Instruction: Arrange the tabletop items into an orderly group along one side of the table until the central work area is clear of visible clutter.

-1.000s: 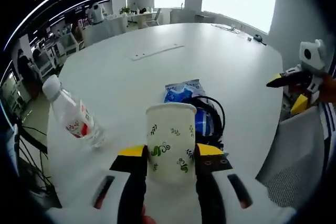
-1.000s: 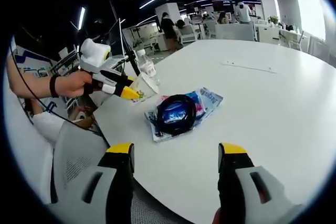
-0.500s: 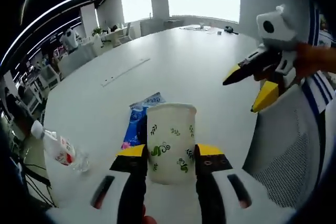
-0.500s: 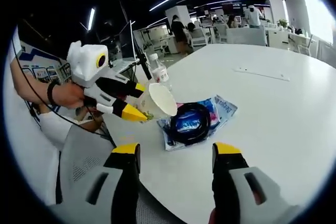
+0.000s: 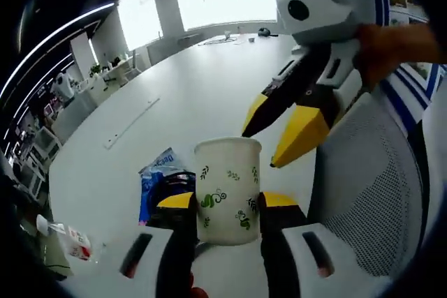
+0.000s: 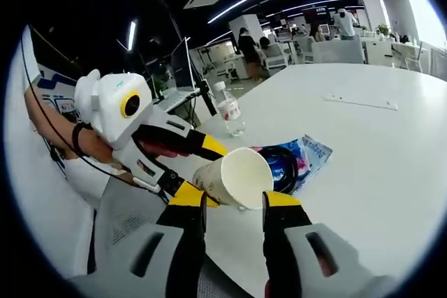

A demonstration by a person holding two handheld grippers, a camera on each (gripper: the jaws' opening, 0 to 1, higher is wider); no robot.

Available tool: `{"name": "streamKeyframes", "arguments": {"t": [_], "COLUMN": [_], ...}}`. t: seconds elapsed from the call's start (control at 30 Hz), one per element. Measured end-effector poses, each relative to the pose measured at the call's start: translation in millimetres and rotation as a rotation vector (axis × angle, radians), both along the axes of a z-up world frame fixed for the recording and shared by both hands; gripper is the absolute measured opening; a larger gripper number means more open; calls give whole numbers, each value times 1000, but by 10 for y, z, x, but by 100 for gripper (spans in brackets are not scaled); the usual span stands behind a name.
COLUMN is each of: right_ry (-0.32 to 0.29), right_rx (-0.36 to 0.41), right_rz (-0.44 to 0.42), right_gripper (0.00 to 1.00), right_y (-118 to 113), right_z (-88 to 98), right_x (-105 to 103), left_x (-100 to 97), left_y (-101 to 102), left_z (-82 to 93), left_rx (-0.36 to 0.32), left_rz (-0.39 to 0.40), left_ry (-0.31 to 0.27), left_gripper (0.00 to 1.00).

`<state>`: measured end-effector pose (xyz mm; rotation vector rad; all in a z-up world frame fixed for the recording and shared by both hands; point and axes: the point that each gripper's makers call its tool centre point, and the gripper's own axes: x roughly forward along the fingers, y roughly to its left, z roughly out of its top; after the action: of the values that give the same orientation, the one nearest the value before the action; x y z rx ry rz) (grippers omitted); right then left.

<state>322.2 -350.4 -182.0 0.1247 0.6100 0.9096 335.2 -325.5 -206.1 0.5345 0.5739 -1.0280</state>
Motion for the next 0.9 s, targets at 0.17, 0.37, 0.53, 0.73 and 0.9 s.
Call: {"name": "streamKeyframes", "arguments": {"t": [0.17, 0.37, 0.53, 0.73, 0.9], "right_ry": [3, 2, 2, -3, -4], "right_rx": [11, 26, 27, 33, 36], "right_rz": [12, 26, 39, 59, 78], "right_gripper": [25, 20, 18, 12, 8], "right_y": [28, 57, 87, 139, 192], "right_z": [4, 15, 14, 40, 45], "right_x": [-30, -55, -68, -85, -105], "left_x": [-21, -58, -90, -102, -103], "left_y": [-76, -116, -163, -155, -135], "left_z": [29, 37, 37, 20, 2], "left_rx": [11, 22, 22, 54, 60], "left_rz": [-51, -90, -107, -139, -144], "left_ry": [-25, -42, -46, -78, -74], "left_gripper": [35, 35, 35, 35, 36]}}
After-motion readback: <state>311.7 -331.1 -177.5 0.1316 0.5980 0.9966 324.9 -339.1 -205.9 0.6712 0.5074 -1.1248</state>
